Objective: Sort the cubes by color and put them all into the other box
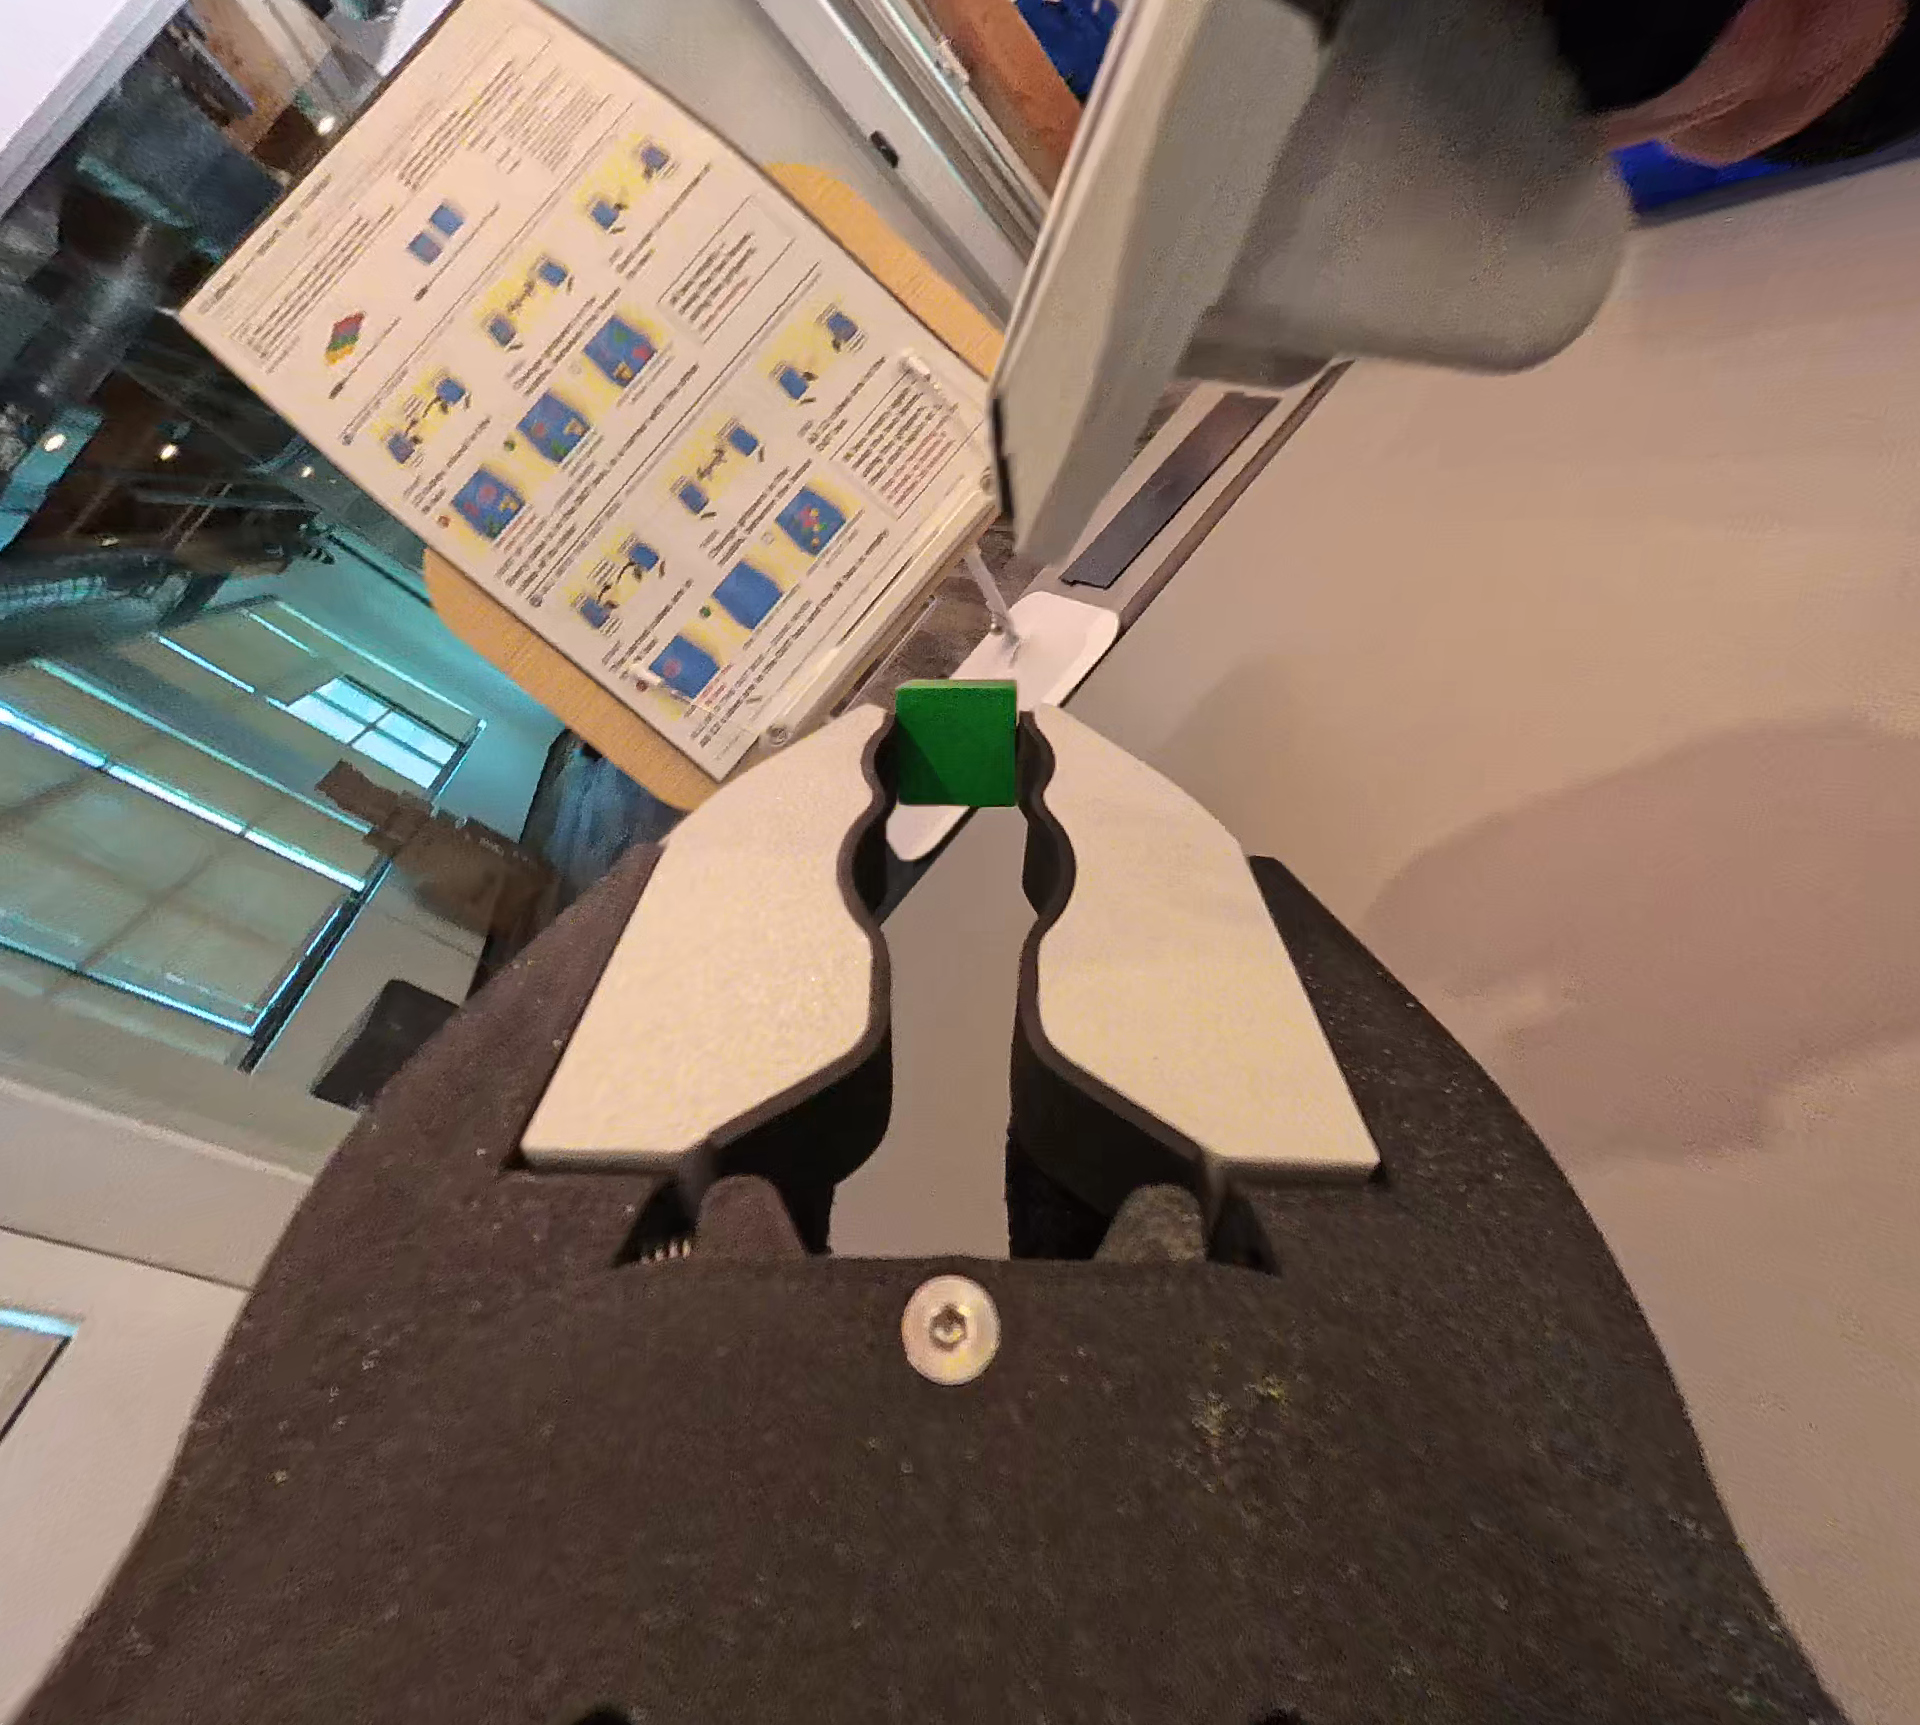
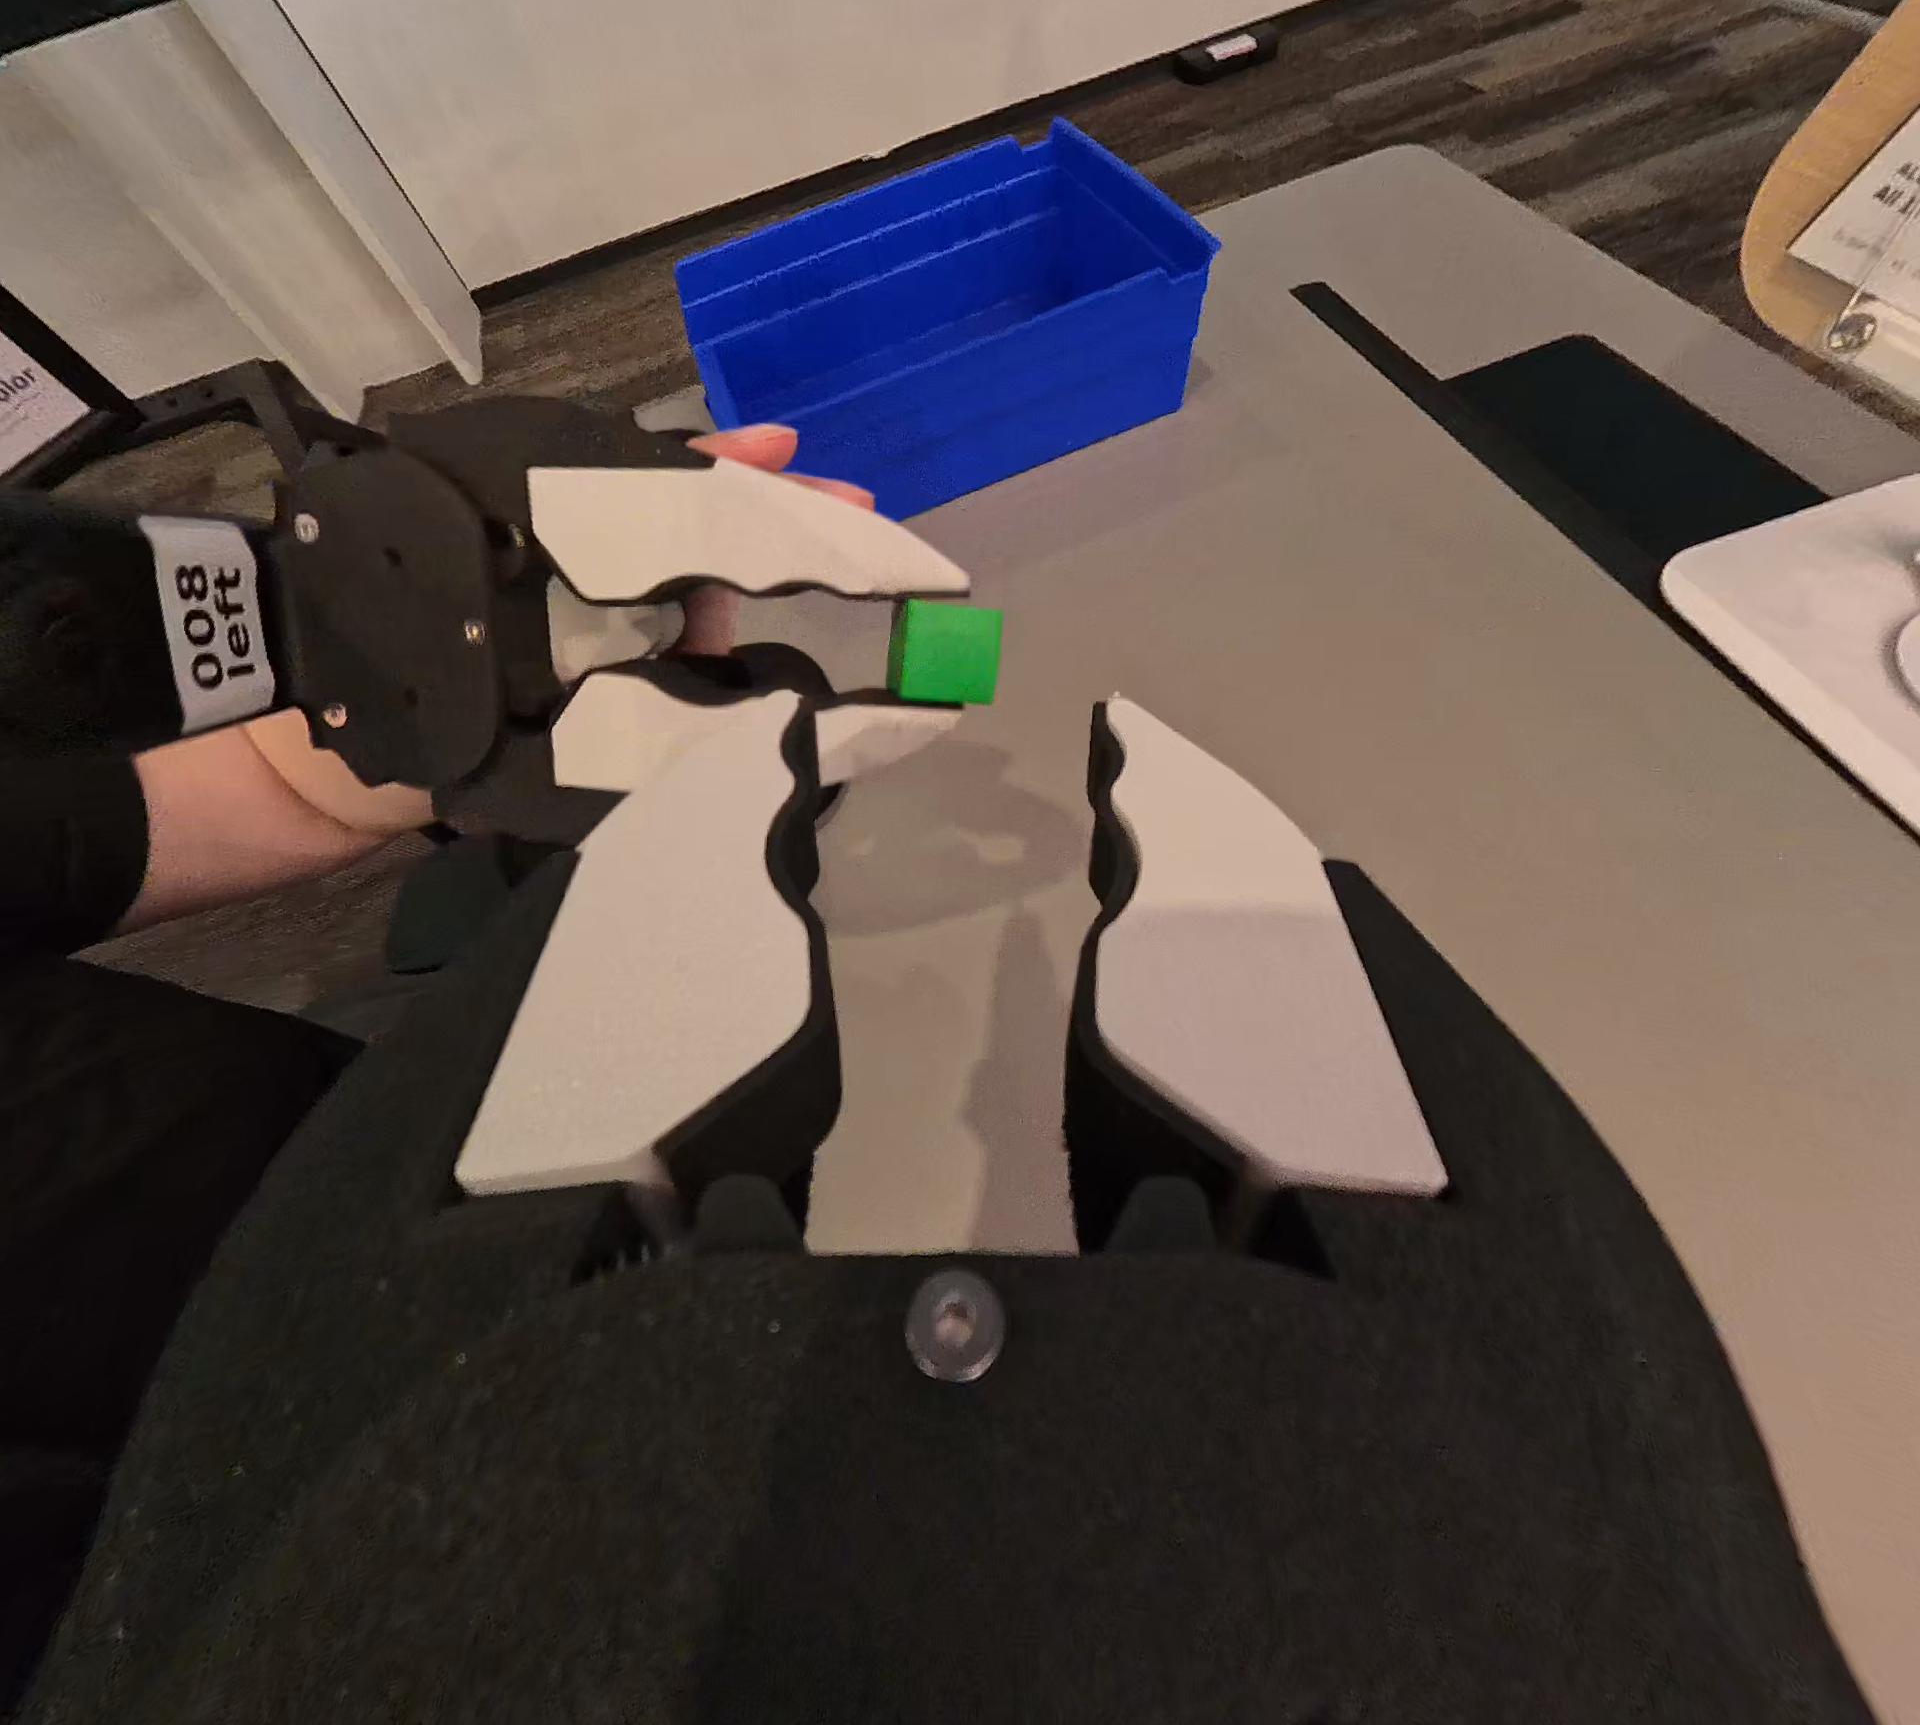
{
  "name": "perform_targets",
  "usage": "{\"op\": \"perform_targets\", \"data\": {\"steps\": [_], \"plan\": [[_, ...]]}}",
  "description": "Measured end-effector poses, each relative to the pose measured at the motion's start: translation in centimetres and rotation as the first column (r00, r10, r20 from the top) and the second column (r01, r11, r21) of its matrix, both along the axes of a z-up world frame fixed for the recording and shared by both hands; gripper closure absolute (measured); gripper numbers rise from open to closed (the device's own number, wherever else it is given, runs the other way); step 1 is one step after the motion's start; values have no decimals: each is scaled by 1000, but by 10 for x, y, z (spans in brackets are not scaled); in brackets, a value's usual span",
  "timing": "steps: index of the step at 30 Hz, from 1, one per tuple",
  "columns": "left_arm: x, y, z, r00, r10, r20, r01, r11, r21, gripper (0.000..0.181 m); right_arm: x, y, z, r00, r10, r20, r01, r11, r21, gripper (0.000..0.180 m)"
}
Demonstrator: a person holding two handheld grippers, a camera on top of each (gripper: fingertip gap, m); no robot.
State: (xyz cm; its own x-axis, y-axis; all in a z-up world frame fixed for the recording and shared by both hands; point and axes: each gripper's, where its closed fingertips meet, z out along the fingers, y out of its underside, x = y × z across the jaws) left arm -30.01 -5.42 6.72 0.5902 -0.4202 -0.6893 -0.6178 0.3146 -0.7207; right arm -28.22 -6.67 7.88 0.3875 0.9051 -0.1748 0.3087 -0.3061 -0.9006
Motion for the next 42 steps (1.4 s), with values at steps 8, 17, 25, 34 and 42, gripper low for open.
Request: {"op": "perform_targets", "data": {"steps": [8, 17, 25, 34, 42], "plan": [[25, -6, 0, 999, -46, -19, 45, 999, -17, 160, 0, 10, -23, 1000, -9, 21, 12, 992, -123, 130], [26, -4, -9, 996, -30, 84, 40, 992, -121, 133, 31, 12, -5, 998, 2, 67, 0, 1000, -26, 158], [-26, 5, -45, 986, 94, 138, -56, 964, -261, 137, 305, -12, 3, 805, -515, 296, 493, 857, 148, 158], [-28, 20, -46, 961, 203, 189, -112, 908, -404, 144, 457, -32, -151, 700, -460, 546, 683, 654, -325, 157], [-6, 28, -26, 962, 245, 123, -192, 923, -334, 146, 452, -24, -190, 757, -393, 522, 641, 601, -478, 157]]}}
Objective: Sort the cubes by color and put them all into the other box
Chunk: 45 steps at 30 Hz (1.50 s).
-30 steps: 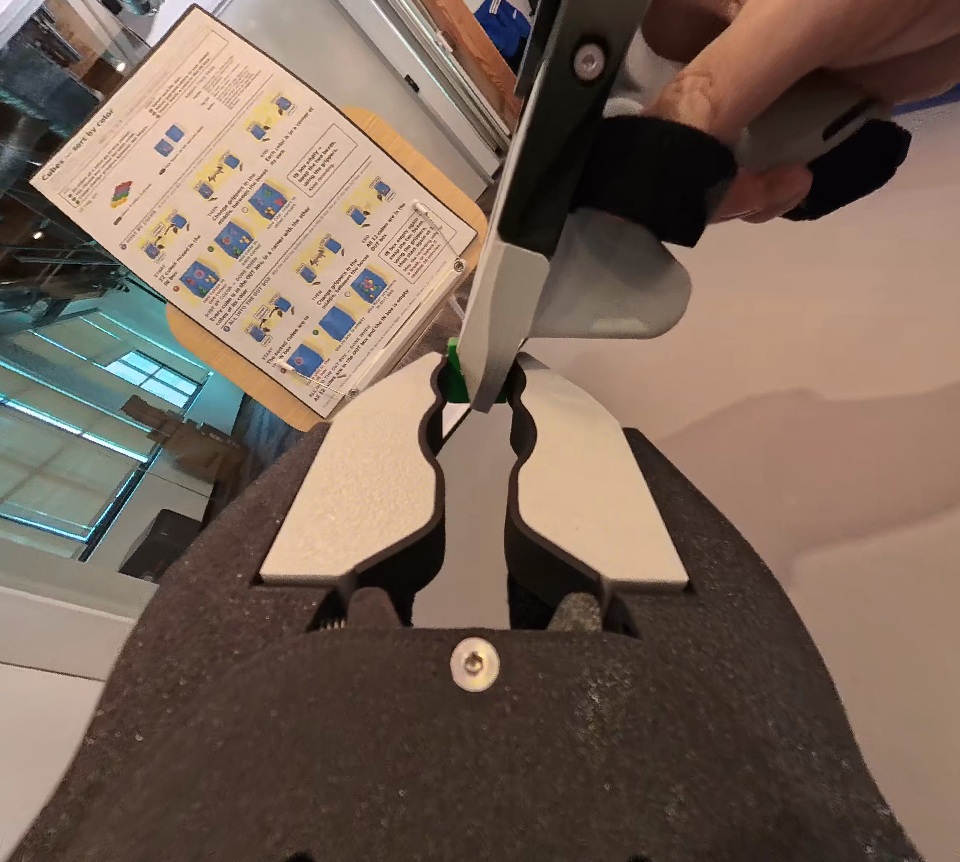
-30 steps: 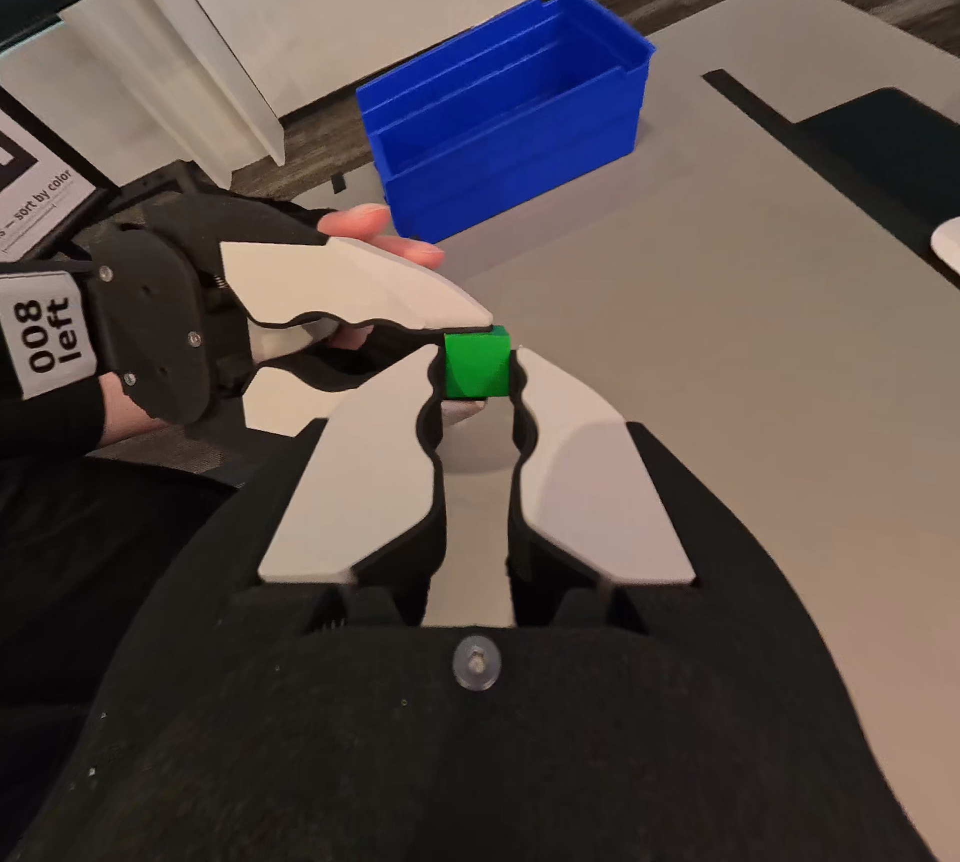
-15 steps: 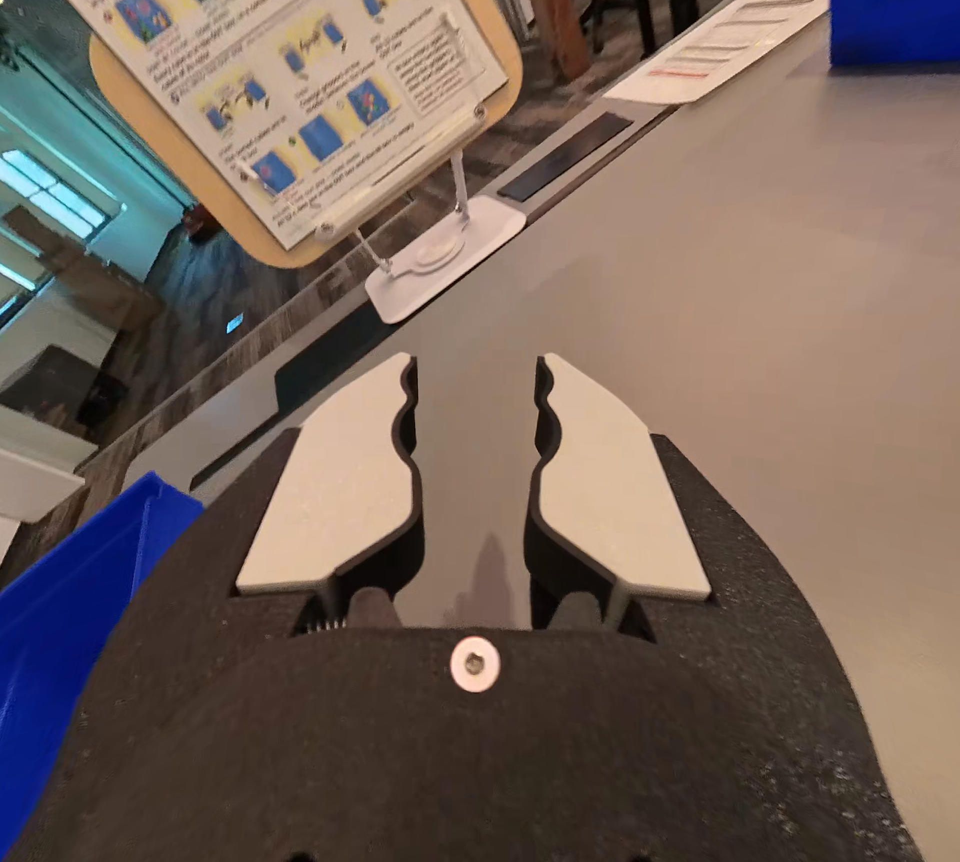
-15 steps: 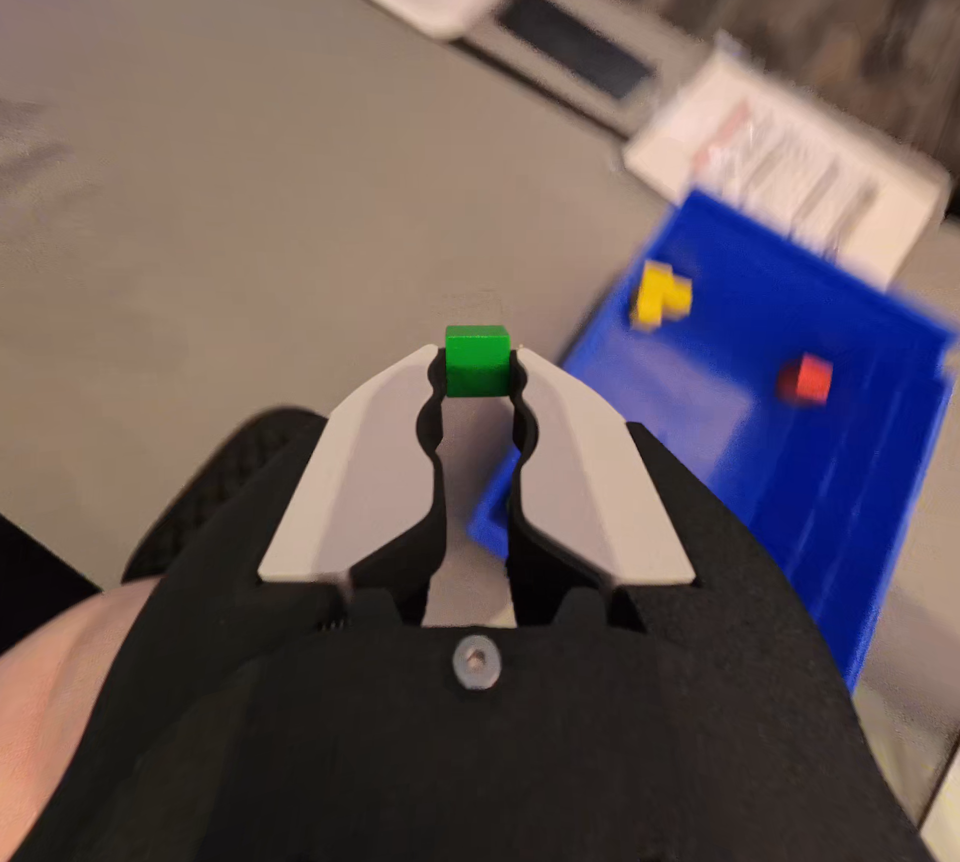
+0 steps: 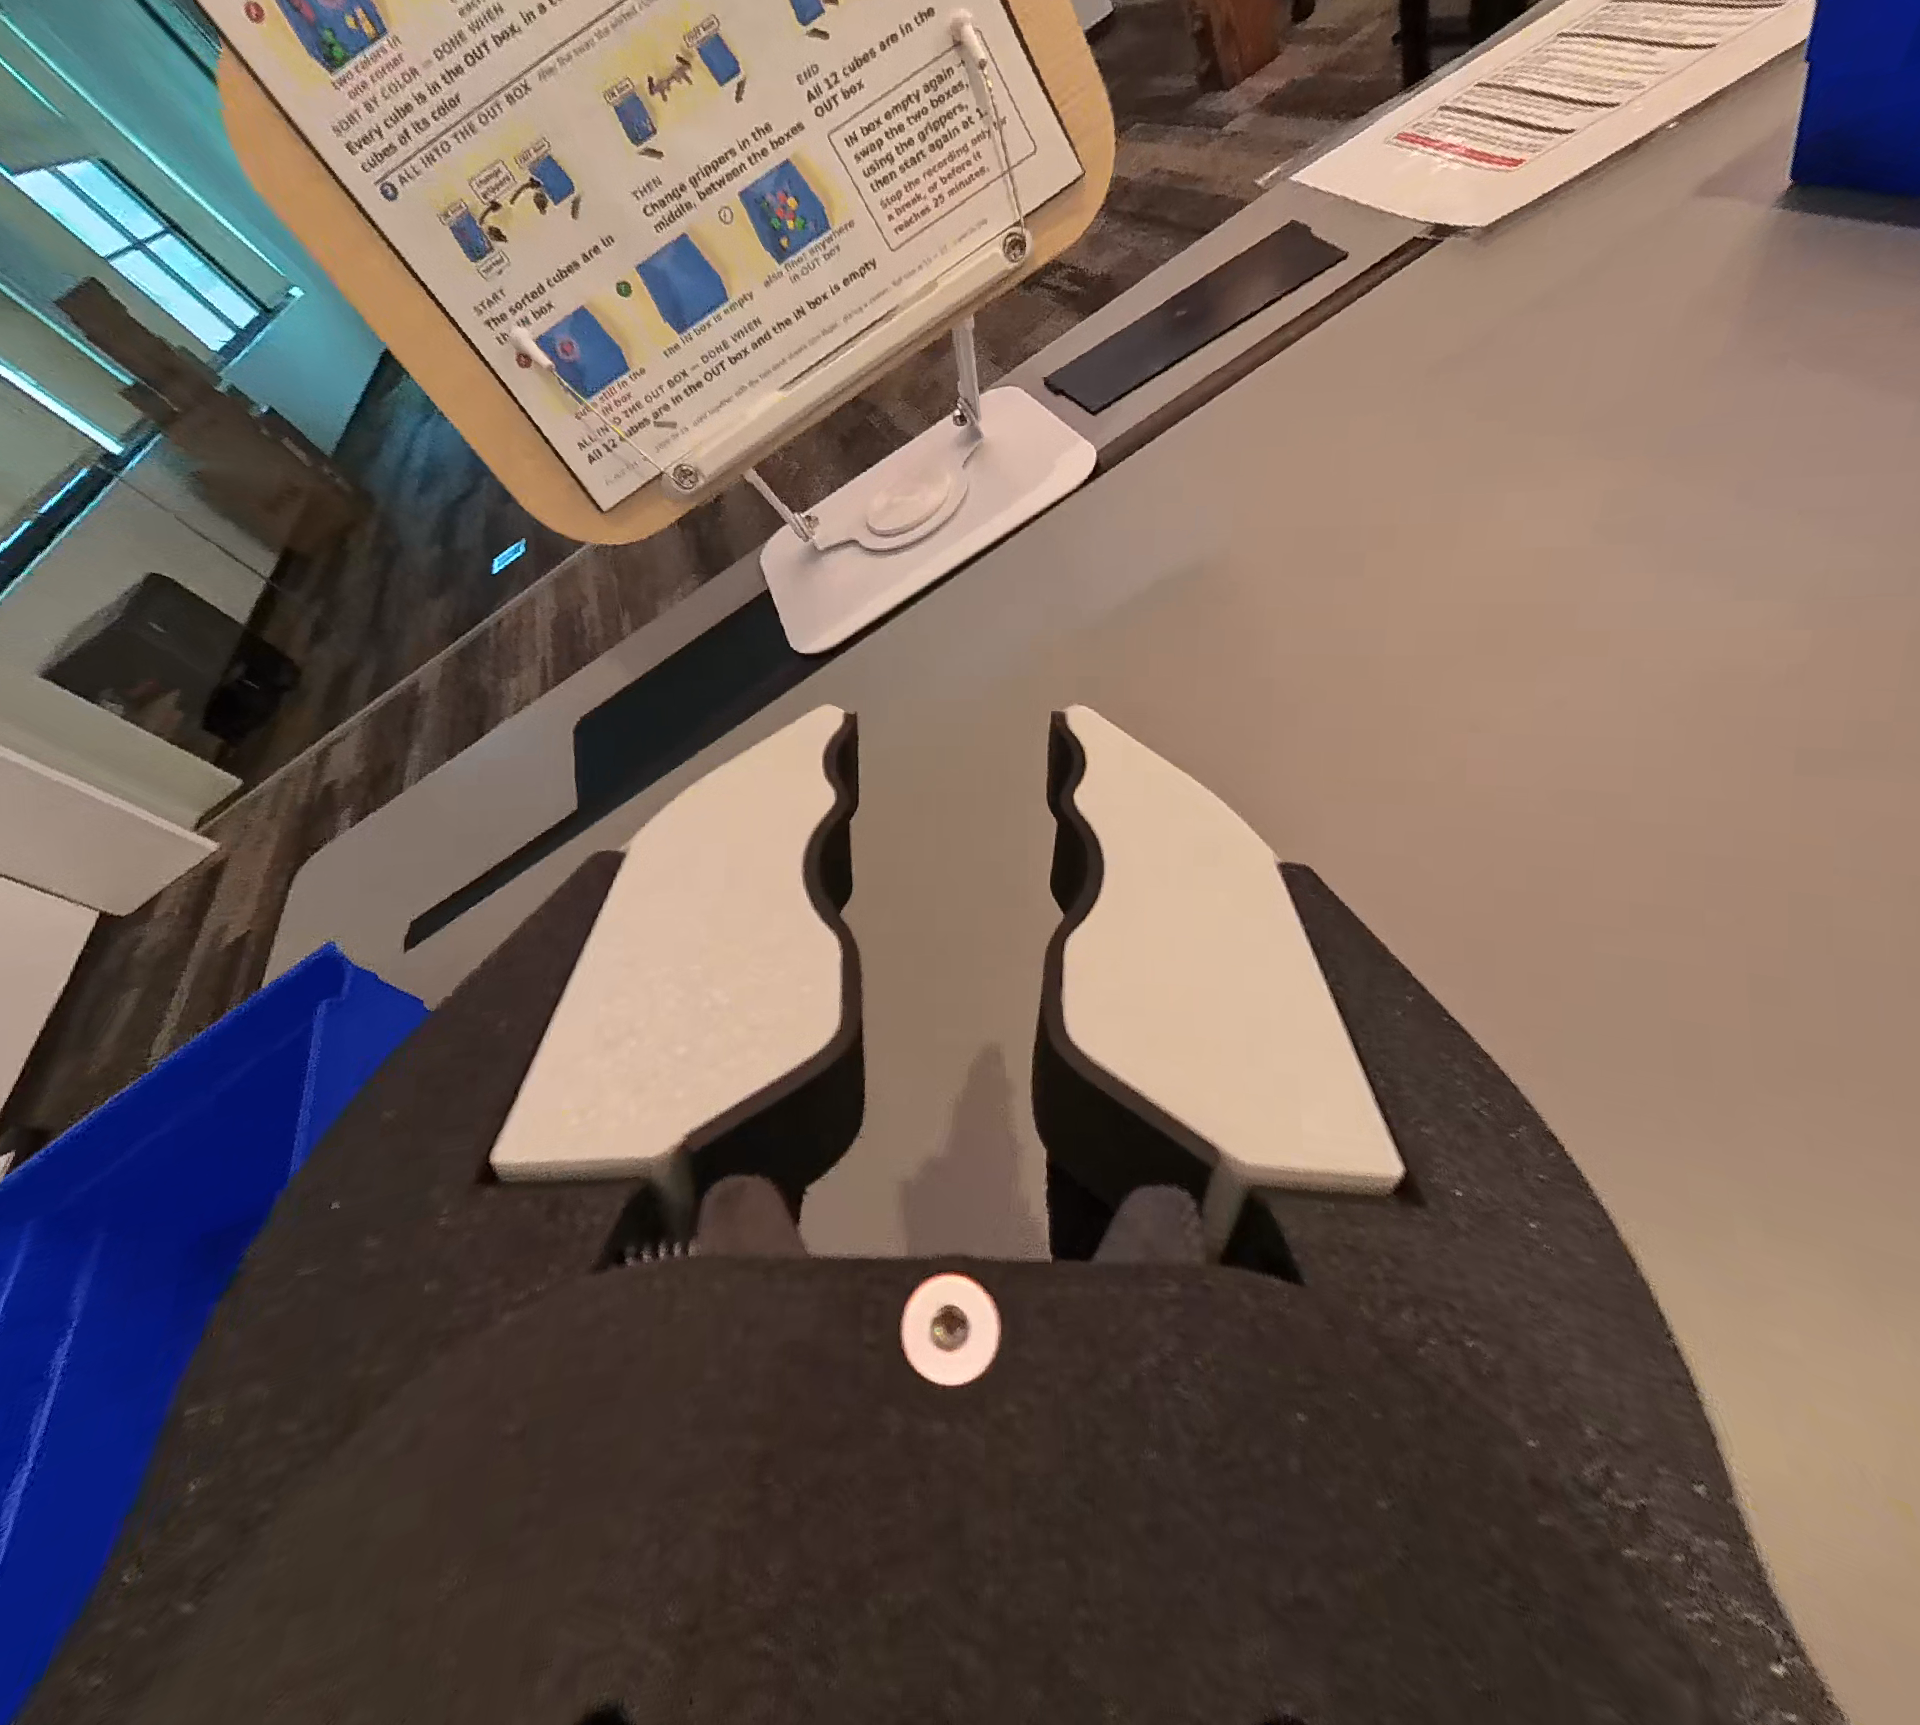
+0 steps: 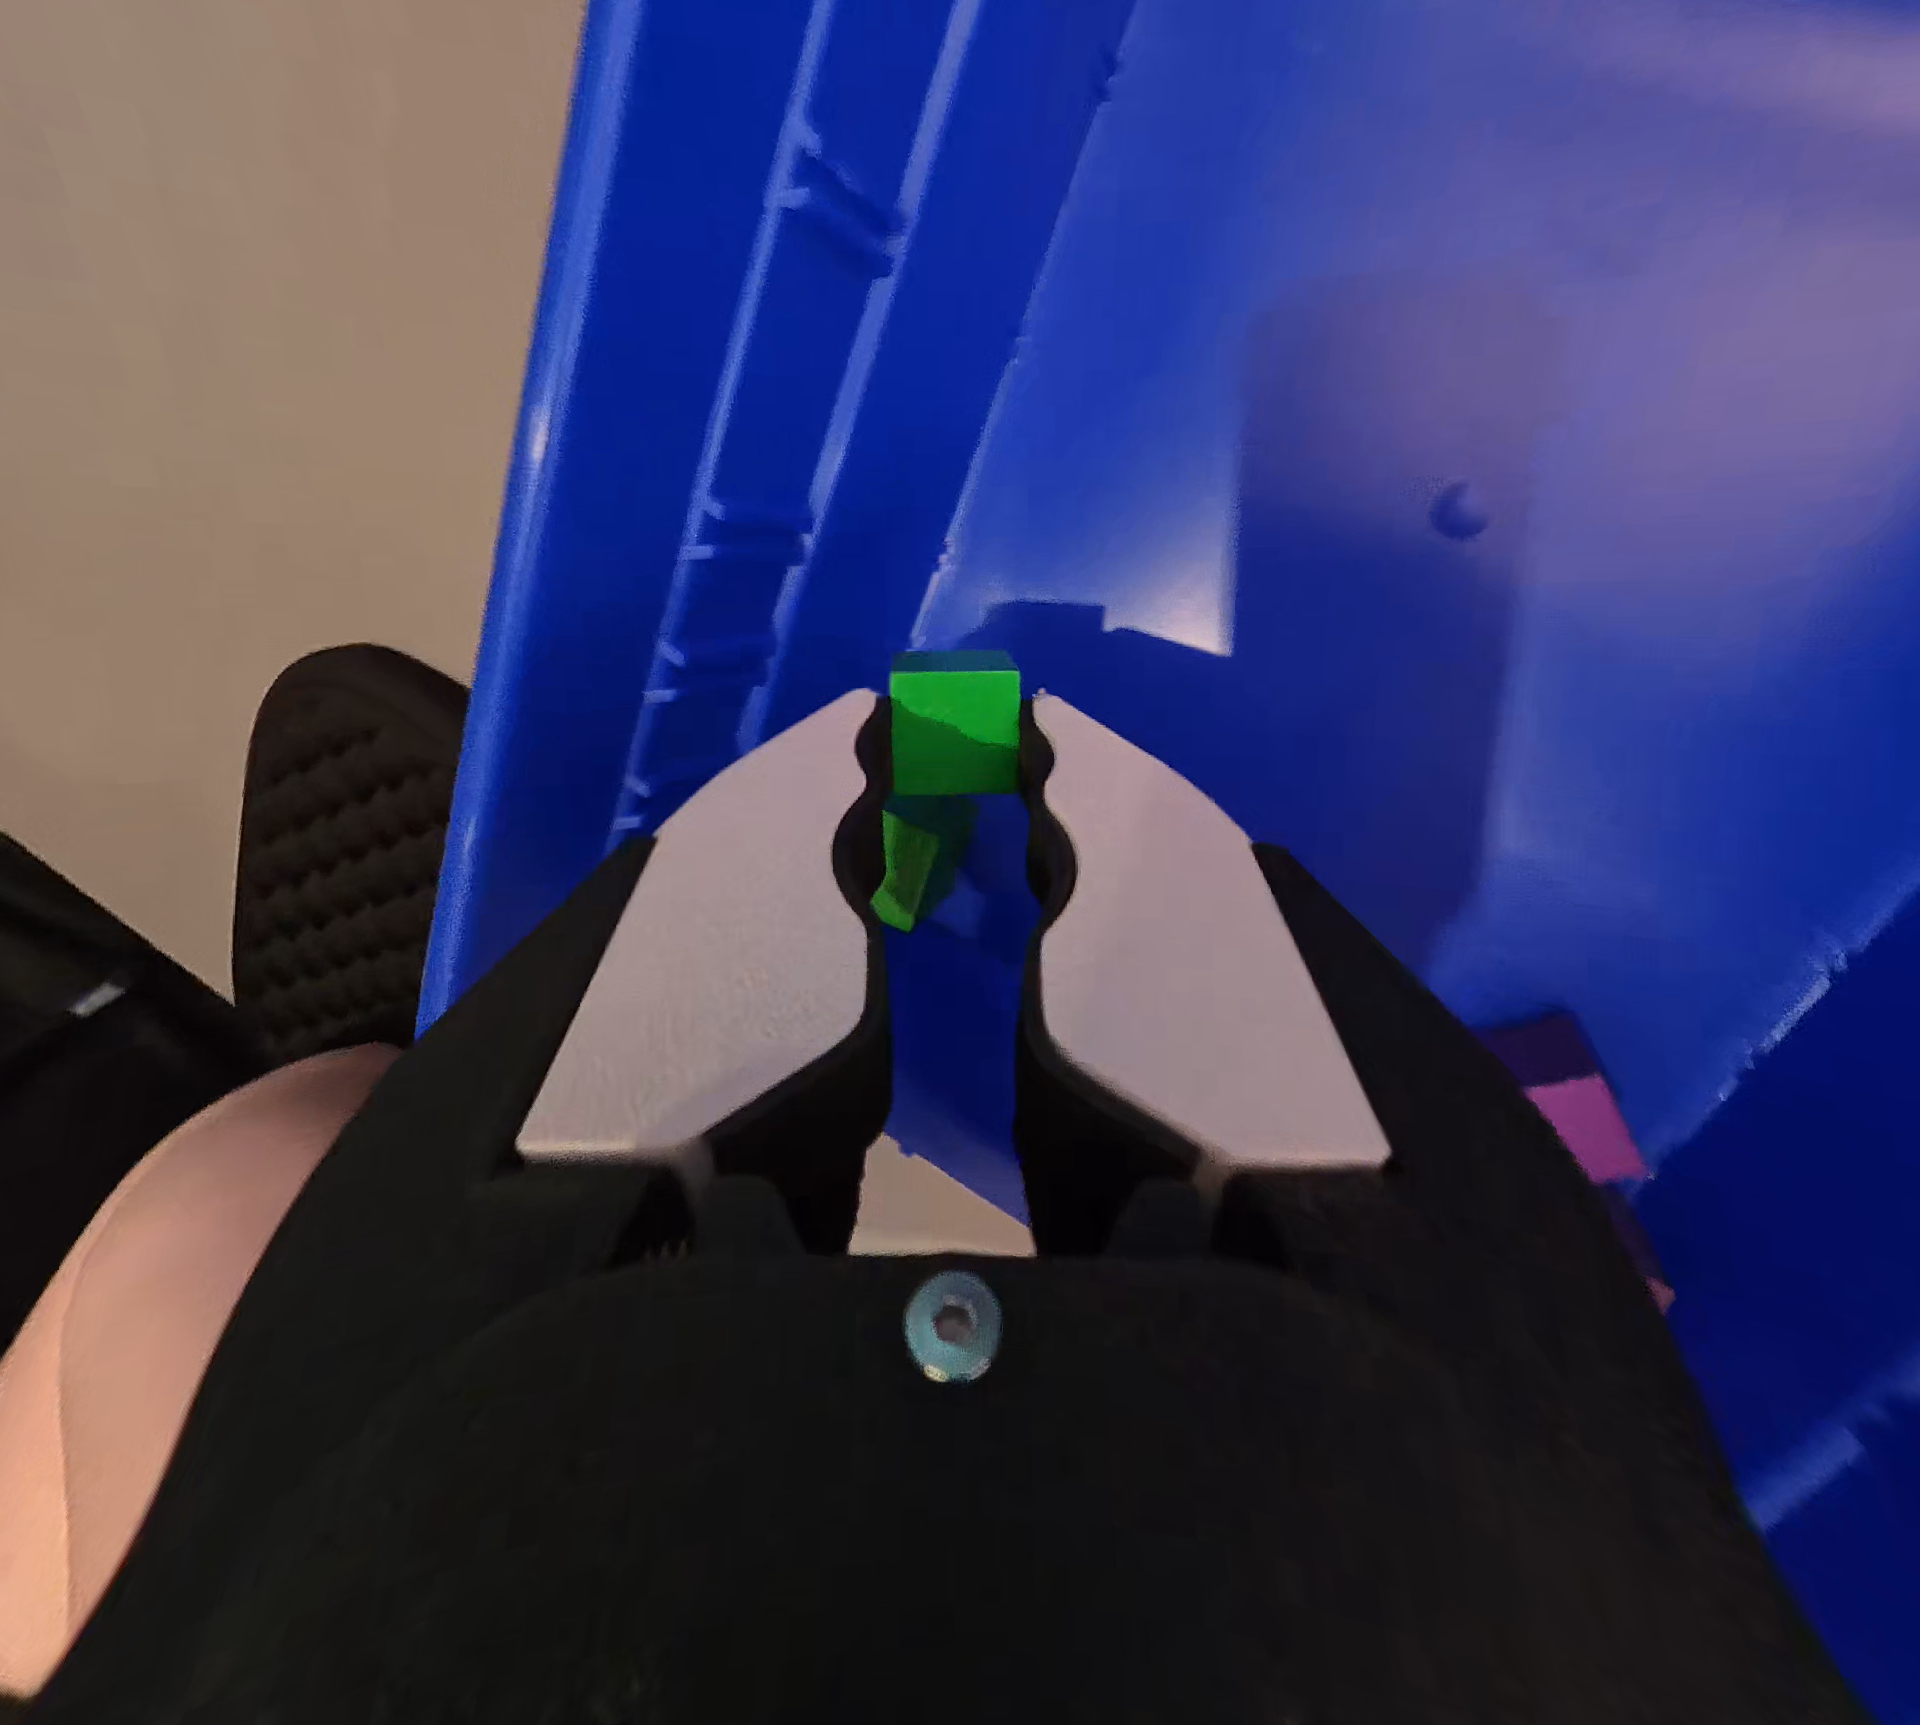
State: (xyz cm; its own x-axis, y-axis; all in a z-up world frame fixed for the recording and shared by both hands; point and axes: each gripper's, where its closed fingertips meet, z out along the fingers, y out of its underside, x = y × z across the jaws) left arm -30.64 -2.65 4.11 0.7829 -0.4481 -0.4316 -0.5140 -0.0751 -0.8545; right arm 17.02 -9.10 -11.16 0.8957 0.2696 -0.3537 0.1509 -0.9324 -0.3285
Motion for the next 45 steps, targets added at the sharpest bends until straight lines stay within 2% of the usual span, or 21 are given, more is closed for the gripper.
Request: {"op": "perform_targets", "data": {"steps": [2, 7, 12, 15, 16, 18, 20, 23, 26, 28, 30, 34, 36, 39, 42, 45], "plan": [[4, 4, 2, 1000, 4, 9, -3, 1000, -6, 146, -5, -1, -5, 999, 39, 1, -39, 999, -27, 157], [11, 8, 7, 1000, 1, 7, -1, 1000, 9, 146, -13, -10, -19, 996, 28, -83, -39, 990, -134, 157], [9, 5, 6, 1000, 7, -4, -7, 1000, 23, 148, -18, -13, -31, 994, 53, -97, -71, 978, -194, 157], [2, 2, 8, 1000, 15, -8, -15, 999, 30, 147, -19, -13, -30, 992, 11, -123, -36, 979, -203, 156], [-2, 1, 10, 1000, 20, -2, -20, 999, 34, 147, -17, -12, -29, 991, -20, -129, -6, 979, -202, 151], [-11, -1, 14, 999, 31, 21, -32, 999, 41, 148, -12, -8, -22, 984, -89, -158, 60, 982, -181, 136], [-21, -3, 19, 998, 46, 37, -48, 997, 55, 148, -9, -6, -9, 969, -135, -208, 106, 984, -144, 130], [-43, -6, 25, 995, 90, 32, -92, 992, 87, 148, 4, -3, 12, 953, -209, -220, 202, 978, -52, 131], [-90, -6, 39, 977, 214, 14, -214, 964, 158, 148, 15, 0, 50, 930, -248, -271, 284, 953, 103, 137], [-135, -8, 49, 948, 318, 16, -316, 932, 178, 148, 16, 0, 83, 913, -235, -334, 319, 921, 224, 139], [-185, -11, 51, 906, 424, -1, -420, 897, 138, 149, 14, 0, 118, 902, -187, -389, 334, 873, 356, 143], [-263, -12, 35, 857, 506, -99, -508, 861, 10, 150, 10, 0, 175, 931, -110, -348, 314, 730, 608, 142], [-293, -6, 12, 840, 516, -170, -532, 844, -65, 150, -2, 3, 200, 963, -49, -265, 234, 639, 733, 139], [-323, 5, -37, 822, 495, -281, -555, 806, -206, 144, -24, 9, 220, 983, -15, -186, 158, 593, 790, 139], [-346, 21, -77, 789, 486, -376, -589, 772, -239, 156, -38, 16, 236, 995, -13, -98, 90, 528, 844, 135], [-358, 38, -101, 791, 477, -384, -592, 755, -282, 156, -35, 16, 262, 995, -94, -14, 48, 363, 930, 130]]}}
